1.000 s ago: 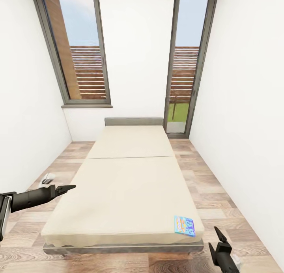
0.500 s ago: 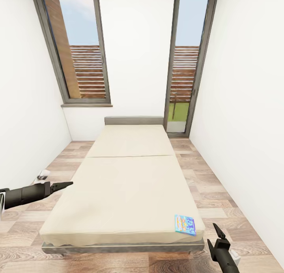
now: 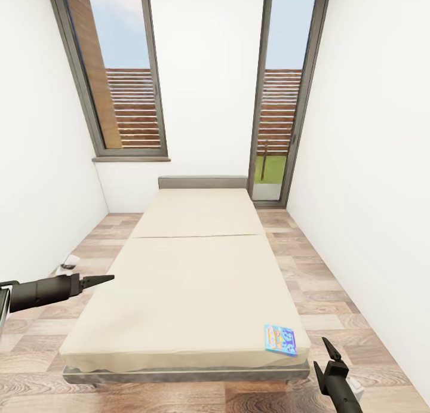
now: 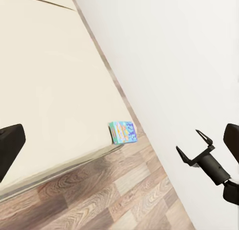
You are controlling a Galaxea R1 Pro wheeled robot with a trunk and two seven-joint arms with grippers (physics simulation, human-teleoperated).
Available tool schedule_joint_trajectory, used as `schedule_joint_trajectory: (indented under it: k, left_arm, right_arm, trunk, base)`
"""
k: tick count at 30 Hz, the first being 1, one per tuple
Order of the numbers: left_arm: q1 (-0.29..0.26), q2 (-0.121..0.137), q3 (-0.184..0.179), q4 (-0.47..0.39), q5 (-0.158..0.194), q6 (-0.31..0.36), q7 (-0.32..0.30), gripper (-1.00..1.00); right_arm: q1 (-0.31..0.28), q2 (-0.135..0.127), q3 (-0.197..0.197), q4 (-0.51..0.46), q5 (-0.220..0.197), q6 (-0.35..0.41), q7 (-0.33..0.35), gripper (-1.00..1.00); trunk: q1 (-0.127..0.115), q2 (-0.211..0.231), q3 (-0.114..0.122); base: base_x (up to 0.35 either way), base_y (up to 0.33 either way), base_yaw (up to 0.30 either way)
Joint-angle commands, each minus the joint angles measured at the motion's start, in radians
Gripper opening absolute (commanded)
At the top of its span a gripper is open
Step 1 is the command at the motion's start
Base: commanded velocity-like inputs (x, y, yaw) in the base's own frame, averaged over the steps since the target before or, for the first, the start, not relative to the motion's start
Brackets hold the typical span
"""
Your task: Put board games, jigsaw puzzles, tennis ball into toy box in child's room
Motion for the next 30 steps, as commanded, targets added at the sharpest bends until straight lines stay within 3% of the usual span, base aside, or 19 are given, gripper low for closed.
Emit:
schedule_joint_trajectory:
  k: [1,6,9,12,17,30]
  left_arm:
    - [-0.001,0.0,-0.001,-0.001,-0.011,0.01,-0.026,1.0]
    - [-0.001,0.0,-0.007,-0.001,-0.013,0.01,-0.05,1.0]
    - [0.0,0.001,-0.032,0.0,-0.012,0.01,-0.05,1.0]
    - [0.0,0.005,-0.077,0.004,-0.009,0.01,-0.05,1.0]
    - [0.0,0.008,-0.115,0.007,-0.005,0.01,-0.05,1.0]
    - [-0.001,0.015,-0.13,0.013,0.0,0.01,-0.05,1.0]
  right_arm:
    - [-0.001,0.0,-0.003,0.001,-0.007,0.009,0.0,1.0]
    - [-0.001,0.0,-0.002,0.0,-0.006,0.01,0.001,1.0]
    - [-0.008,0.0,0.0,-0.001,-0.003,0.01,0.003,1.0]
    - [-0.025,0.0,0.025,-0.001,0.001,0.01,0.005,1.0]
    - [-0.032,0.0,0.073,0.0,-0.002,0.009,0.0,1.0]
    - [-0.034,-0.008,0.091,0.006,-0.006,0.007,-0.001,1.0]
  trunk:
    - [0.0,-0.001,-0.001]
    - [0.015,-0.029,-0.014]
    - [0.027,-0.05,-0.023]
    - [0.038,-0.071,-0.032]
    - [0.058,-0.106,-0.048]
    - [0.107,-0.197,-0.089]
  base:
    - [0.0,0.0,0.0]
    - [0.0,0.0,0.0]
    - [0.0,0.0,0.0]
    - [0.0,0.0,0.0]
    - [0.0,0.0,0.0]
    - [0.0,0.0,0.0]
